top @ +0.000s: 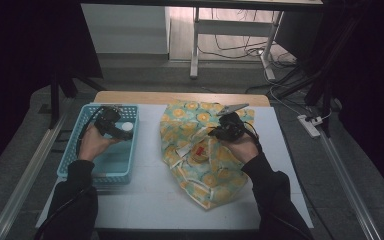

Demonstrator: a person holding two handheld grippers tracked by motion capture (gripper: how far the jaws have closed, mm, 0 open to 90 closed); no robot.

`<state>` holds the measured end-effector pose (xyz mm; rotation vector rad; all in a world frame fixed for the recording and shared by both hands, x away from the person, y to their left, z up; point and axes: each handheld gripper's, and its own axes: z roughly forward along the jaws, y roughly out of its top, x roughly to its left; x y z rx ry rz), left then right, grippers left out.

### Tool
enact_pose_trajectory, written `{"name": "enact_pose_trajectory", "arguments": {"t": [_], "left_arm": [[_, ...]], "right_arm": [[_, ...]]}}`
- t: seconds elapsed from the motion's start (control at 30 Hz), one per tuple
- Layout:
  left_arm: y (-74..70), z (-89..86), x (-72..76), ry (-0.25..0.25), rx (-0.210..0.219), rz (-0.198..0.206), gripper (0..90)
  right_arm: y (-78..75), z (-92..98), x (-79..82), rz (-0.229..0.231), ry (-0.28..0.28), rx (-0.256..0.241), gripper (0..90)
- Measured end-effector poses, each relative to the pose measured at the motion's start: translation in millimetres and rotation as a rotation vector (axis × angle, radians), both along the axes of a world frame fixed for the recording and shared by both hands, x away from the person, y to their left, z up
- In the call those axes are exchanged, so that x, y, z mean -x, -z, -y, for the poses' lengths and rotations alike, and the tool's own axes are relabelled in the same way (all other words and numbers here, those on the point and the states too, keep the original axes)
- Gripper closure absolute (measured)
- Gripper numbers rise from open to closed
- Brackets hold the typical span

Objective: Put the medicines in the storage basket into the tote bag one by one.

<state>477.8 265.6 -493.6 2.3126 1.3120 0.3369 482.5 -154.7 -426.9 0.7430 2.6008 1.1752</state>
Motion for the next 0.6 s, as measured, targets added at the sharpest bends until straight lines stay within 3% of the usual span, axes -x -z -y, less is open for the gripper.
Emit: {"name": "enact_pose_trajectory", "arguments": {"t": [0.17,0.37,0.6], "left_arm": [[-0.4,1.6,-3.0,0.003,-0.005,0.019,15.2],[1.2,4.1,-5.5,0.033,0.018,0.002,35.2],[2.1,5.3,-7.4,0.037,0.039,-0.001,49.5]], "right_arm": [[-0.6,0.3,0.1,0.000,0.001,0.000,88.9],[-0.7,-0.2,0.0,0.000,-0.001,0.002,88.9],[-0.1,-0.7,-0.1,-0.001,-0.003,0.004,88.9]]}}
